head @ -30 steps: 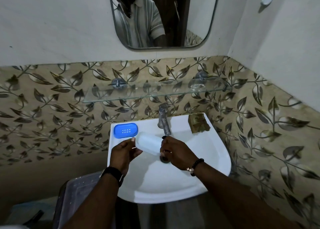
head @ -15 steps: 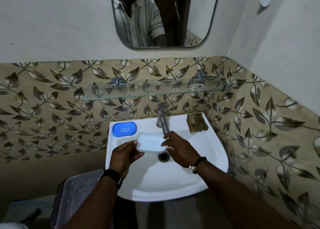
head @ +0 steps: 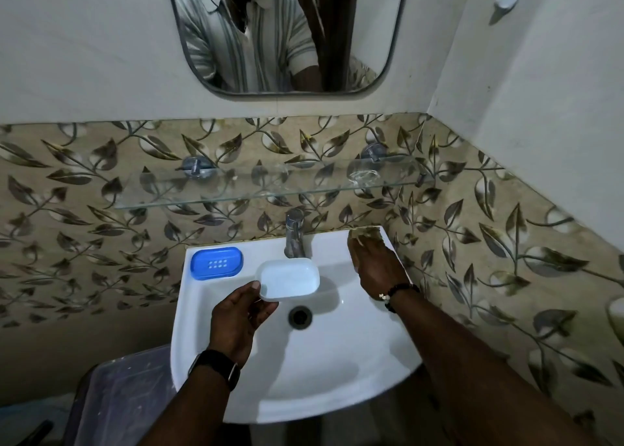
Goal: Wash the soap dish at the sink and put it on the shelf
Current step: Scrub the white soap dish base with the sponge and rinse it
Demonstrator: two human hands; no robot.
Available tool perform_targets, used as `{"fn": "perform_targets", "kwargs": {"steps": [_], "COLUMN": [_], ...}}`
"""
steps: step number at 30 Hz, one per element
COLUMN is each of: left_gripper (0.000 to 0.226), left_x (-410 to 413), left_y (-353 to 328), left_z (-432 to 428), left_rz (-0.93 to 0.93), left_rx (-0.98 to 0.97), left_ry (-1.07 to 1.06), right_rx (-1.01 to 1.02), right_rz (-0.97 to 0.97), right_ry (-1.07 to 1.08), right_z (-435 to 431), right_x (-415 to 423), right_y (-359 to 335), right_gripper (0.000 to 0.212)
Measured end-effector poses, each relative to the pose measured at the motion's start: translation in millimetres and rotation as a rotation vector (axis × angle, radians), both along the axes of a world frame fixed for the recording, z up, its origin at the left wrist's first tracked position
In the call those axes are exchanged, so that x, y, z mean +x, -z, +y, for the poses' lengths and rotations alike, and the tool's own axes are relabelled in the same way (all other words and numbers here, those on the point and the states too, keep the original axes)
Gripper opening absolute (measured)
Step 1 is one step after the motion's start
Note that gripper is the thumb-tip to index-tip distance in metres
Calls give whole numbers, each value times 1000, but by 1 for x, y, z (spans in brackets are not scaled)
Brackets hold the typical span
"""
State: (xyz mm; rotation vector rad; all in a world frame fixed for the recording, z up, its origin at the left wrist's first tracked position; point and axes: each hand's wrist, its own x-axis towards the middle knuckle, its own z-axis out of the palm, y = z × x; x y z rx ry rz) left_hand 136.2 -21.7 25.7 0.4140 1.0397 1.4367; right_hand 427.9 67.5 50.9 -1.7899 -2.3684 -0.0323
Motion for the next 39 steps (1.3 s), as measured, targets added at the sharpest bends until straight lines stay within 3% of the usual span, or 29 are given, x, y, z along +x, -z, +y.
{"fn": "perform_targets", "kwargs": {"steps": [15, 20, 24, 27, 29, 31, 34, 36, 39], "left_gripper": [37, 35, 36, 32, 20, 10, 11, 12, 13], "left_x": [15, 19, 22, 30, 33, 38, 46, 52, 48], "left_y": [11, 16, 12, 2, -7, -14, -21, -25, -27], "left_z": [-3, -2, 5, 10, 9, 8, 7, 5, -2], "left_rz": [88, 100, 92, 67, 55, 45, 78, 130, 195], "left_rx": [-6, -7, 11, 31, 45, 62, 85, 116, 142], "left_ry": [-46, -51, -46, -71, -98, -116, -129, -103, -111], "right_rx": [-359, -190, -112, 22, 107, 239, 357, 239, 97], "right_rz": [-176, -141, 183, 586, 953, 1060, 727, 565, 434], "right_ry": [104, 114, 153, 374, 411, 295, -186, -458, -538], "right_z": [78, 75, 71, 58, 36, 9, -35, -53, -58], "right_x": [29, 32, 39, 37, 18, -5, -54, -85, -106], "right_y": [52, 57, 54, 31, 7, -18, -42, -48, -54], "right_gripper": [68, 52, 38, 12, 7, 16, 30, 32, 27]}}
